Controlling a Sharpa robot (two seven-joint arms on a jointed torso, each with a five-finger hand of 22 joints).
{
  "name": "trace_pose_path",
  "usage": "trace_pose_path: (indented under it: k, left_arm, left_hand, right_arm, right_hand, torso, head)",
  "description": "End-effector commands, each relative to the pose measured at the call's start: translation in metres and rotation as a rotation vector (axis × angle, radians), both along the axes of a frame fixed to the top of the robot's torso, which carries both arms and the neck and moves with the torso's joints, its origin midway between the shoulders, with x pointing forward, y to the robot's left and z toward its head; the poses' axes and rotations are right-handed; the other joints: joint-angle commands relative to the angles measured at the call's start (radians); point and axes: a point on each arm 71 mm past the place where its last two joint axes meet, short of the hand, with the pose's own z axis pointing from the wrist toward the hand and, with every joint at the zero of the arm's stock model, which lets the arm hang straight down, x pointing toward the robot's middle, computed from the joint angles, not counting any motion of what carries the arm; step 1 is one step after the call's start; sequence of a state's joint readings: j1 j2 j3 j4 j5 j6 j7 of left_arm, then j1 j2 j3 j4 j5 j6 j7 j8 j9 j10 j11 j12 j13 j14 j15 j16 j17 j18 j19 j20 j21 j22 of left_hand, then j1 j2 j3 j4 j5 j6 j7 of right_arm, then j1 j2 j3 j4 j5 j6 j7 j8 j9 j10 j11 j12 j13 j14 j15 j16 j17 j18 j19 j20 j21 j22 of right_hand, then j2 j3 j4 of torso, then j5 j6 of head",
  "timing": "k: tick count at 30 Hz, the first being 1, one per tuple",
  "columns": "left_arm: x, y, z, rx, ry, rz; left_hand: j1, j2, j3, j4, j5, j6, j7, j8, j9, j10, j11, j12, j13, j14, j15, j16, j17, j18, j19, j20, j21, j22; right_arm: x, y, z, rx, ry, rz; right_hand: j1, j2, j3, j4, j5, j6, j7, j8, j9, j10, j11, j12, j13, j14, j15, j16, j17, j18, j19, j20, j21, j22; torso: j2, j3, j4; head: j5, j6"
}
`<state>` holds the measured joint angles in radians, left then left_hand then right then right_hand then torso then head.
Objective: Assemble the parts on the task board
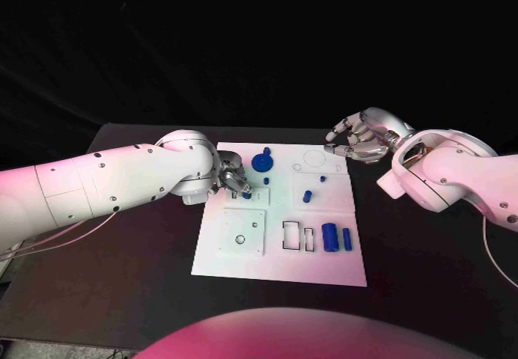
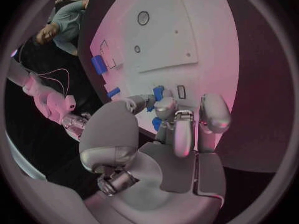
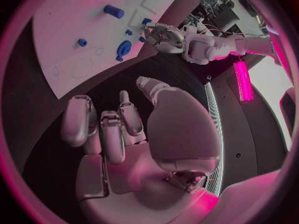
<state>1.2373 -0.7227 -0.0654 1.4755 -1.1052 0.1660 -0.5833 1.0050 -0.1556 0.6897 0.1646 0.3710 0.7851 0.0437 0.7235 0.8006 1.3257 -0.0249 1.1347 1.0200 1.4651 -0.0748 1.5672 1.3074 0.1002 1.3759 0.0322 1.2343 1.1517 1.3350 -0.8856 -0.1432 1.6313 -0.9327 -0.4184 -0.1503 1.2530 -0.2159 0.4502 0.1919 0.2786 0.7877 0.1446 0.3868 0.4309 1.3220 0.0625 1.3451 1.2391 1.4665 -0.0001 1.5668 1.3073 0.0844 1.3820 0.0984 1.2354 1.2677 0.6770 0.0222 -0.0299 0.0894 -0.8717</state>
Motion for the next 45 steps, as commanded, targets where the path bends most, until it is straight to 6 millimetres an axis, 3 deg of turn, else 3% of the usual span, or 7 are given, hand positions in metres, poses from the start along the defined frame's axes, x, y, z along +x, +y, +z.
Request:
trace_pose_path:
  k: [1,23,29,40,41,43,45]
  left_arm:
    - [-0.003,-0.002,-0.004,0.005,0.03,-0.006]
    - [-0.001,0.0,-0.005,0.006,0.036,0.008]
    - [0.0,0.002,-0.002,-0.003,0.026,0.018]
    - [0.003,0.004,0.009,-0.051,0.013,0.044]
    - [0.004,0.004,0.011,-0.057,0.012,0.047]
    - [0.005,0.006,0.016,-0.074,0.011,0.054]
    - [0.008,0.008,0.022,-0.091,0.012,0.065]
  left_hand:
    - [-0.013,-0.002,-0.008,0.013,-0.01,0.011,0.004,-0.004,-0.004,-0.005,0.001,-0.003,0.002,0.106,-0.004,0.004,0.263,-0.007,0.001,0.0,-0.005,0.0]
    - [-0.033,-0.024,-0.135,0.103,0.006,0.027,0.006,-0.015,-0.021,-0.003,0.004,0.007,0.014,0.106,-0.002,0.004,0.263,-0.009,0.008,0.001,-0.005,0.013]
    - [-0.045,-0.039,-0.215,0.127,-0.009,0.025,0.009,-0.017,-0.024,0.001,0.005,0.019,0.028,0.106,-0.001,0.004,0.263,-0.009,0.01,0.002,-0.006,0.017]
    - [-0.09,-0.029,-0.288,0.129,-0.045,0.025,0.007,-0.018,-0.027,0.003,0.002,0.029,0.039,0.106,-0.003,0.004,0.263,-0.01,0.013,0.001,-0.005,0.025]
    - [-0.089,-0.027,-0.288,0.128,-0.044,0.026,0.007,-0.017,-0.027,0.003,0.002,0.029,0.039,0.106,-0.003,0.004,0.263,-0.01,0.013,0.001,-0.004,0.025]
    - [-0.059,-0.019,-0.292,0.125,0.0,0.024,0.006,-0.016,-0.027,0.002,0.001,0.029,0.039,0.106,-0.005,0.004,0.263,-0.01,0.013,-0.001,-0.006,0.025]
    - [-0.045,-0.017,-0.295,0.125,0.016,0.023,0.006,-0.017,-0.027,0.002,0.001,0.03,0.04,0.106,-0.005,0.004,0.263,-0.01,0.014,-0.001,-0.006,0.027]
  right_arm:
    - [0.0,0.001,-0.001,-0.006,0.007,0.01]
    - [0.0,0.0,-0.001,-0.006,0.008,0.008]
    - [0.0,0.0,-0.001,-0.005,0.008,0.008]
    - [0.0,0.0,-0.003,-0.005,0.012,0.009]
    - [0.0,0.0,-0.003,-0.005,0.012,0.01]
    - [0.0,0.0,-0.003,-0.005,0.013,0.009]
    - [0.0,0.0,-0.003,-0.005,0.014,0.009]
  right_hand:
    - [-0.007,-0.003,0.0,0.007,0.003,-0.004,0.0,0.002,0.001,-0.008,0.0,-0.003,-0.001,0.1,-0.008,-0.002,0.25,0.006,-0.009,-0.001,-0.004,-0.001]
    - [-0.007,-0.005,0.0,0.008,0.002,-0.007,0.0,0.003,0.001,-0.011,0.0,-0.006,-0.004,0.099,-0.008,-0.003,0.246,0.008,-0.012,-0.001,-0.01,-0.006]
    - [-0.008,-0.006,-0.001,0.009,-0.001,-0.009,0.001,0.003,0.002,-0.019,0.0,-0.013,-0.014,0.097,-0.008,-0.007,0.236,0.01,-0.018,-0.001,-0.021,-0.015]
    - [-0.008,-0.007,-0.001,0.01,-0.003,-0.011,0.001,0.003,0.002,-0.023,0.001,-0.016,-0.018,0.095,-0.008,-0.009,0.232,0.011,-0.02,-0.001,-0.025,-0.018]
    - [-0.008,-0.007,-0.001,0.01,-0.003,-0.011,0.001,0.003,0.002,-0.023,0.001,-0.016,-0.018,0.095,-0.008,-0.009,0.232,0.011,-0.02,-0.001,-0.025,-0.018]
    - [-0.008,-0.007,-0.001,0.01,-0.003,-0.011,0.001,0.003,0.002,-0.023,0.001,-0.016,-0.018,0.095,-0.008,-0.009,0.232,0.011,-0.02,-0.001,-0.025,-0.018]
    - [-0.008,-0.007,-0.001,0.01,-0.003,-0.011,0.001,0.003,0.002,-0.023,0.001,-0.016,-0.018,0.095,-0.008,-0.009,0.232,0.011,-0.02,-0.001,-0.025,-0.018]
  torso:
    - [0.0,0.0004,0.0003]
    - [-0.001,-0.0001,0.0004]
    - [0.0,-0.0006,0.0006]
    - [-0.001,-0.0002,0.0016]
    - [-0.001,-0.0003,0.0009]
    - [-0.002,-0.0007,0.0001]
    - [-0.002,-0.0007,-0.0003]
  head:
    - [0.0,-0.001]
    - [-0.001,0.0]
    - [-0.004,0.004]
    - [-0.003,0.012]
    - [-0.004,0.013]
    - [-0.003,0.014]
    - [-0.002,0.016]
